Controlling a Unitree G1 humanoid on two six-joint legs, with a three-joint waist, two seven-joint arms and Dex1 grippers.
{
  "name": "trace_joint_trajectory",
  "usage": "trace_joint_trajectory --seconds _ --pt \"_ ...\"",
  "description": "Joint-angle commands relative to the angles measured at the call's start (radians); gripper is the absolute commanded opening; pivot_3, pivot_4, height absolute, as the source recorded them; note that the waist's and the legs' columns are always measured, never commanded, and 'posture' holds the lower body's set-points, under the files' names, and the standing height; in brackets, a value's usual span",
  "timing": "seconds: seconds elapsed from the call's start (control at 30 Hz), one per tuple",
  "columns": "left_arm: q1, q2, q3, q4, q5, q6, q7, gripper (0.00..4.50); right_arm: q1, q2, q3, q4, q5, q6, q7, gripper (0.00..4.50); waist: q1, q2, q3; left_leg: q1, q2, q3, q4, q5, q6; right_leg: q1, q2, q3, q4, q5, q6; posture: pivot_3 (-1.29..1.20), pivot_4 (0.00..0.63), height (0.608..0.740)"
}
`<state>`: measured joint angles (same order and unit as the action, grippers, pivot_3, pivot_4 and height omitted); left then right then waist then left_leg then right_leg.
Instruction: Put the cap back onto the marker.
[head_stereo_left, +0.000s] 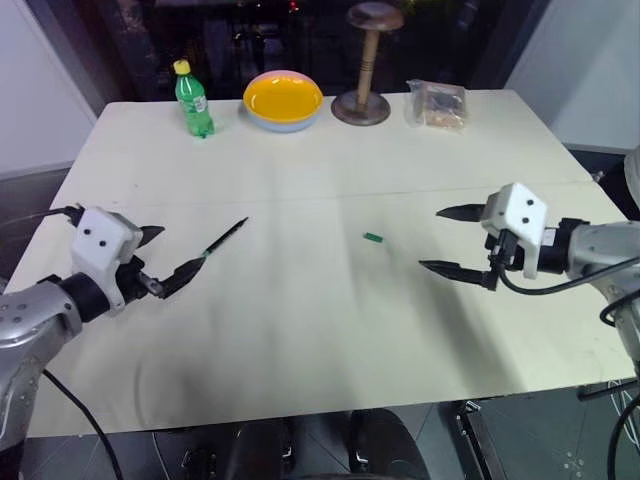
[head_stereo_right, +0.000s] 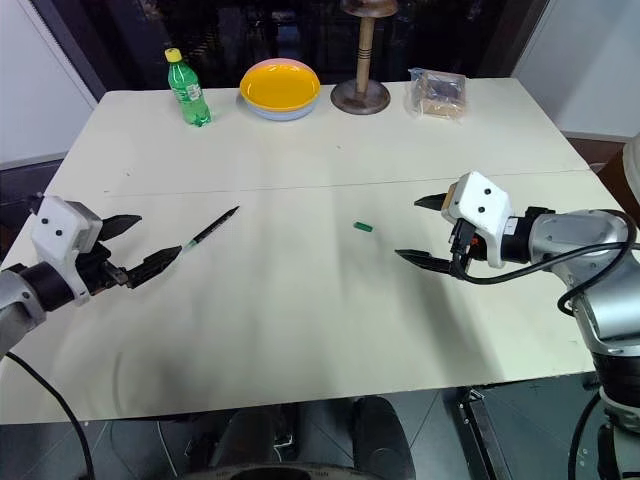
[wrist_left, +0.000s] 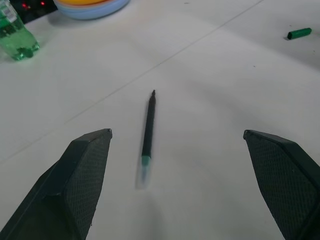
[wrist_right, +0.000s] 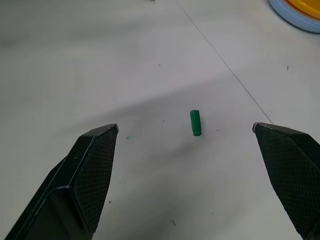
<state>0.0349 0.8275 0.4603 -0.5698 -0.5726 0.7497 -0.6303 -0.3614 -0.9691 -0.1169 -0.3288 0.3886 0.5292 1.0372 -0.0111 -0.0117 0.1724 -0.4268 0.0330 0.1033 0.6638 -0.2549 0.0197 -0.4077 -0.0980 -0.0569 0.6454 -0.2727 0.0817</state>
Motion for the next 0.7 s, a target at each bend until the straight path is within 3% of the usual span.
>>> trace_joint_trajectory --seconds 0.03,0.43,0.7 --pt "-0.015 0.024 0.033 -0.016 -0.013 0.004 -0.006 4.41 -0.028 -0.017 -0.008 -0.012 0.011 0.004 0.004 4.5 0.0 0.0 0.0 0.0 0.0 0.0 0.0 0.0 0.0 0.0 0.0 0.0 0.0 0.0 0.0 0.0 0.15 0.74" --pt "-0.059 0.02 0.006 0.013 -0.002 0.016 0.014 4.41 -0.023 0.0 -0.002 -0.02 0.005 0.008 -0.016 4.5 -0.003 0.001 0.0 0.0 0.0 0.0 -0.001 -0.001 -0.002 -0.001 -0.002 0.0 0.0 0.0 0.0 0.0 0.15 0.74" --pt "-0.082 -0.074 -0.063 0.159 0.027 -0.123 -0.028 4.41 0.025 0.027 -0.023 -0.09 0.016 0.036 -0.084 4.5 0.0 0.001 0.0 0.0 -0.001 0.0 -0.002 -0.002 -0.003 -0.002 -0.003 0.0 0.0 0.0 0.0 0.0 0.15 0.74"
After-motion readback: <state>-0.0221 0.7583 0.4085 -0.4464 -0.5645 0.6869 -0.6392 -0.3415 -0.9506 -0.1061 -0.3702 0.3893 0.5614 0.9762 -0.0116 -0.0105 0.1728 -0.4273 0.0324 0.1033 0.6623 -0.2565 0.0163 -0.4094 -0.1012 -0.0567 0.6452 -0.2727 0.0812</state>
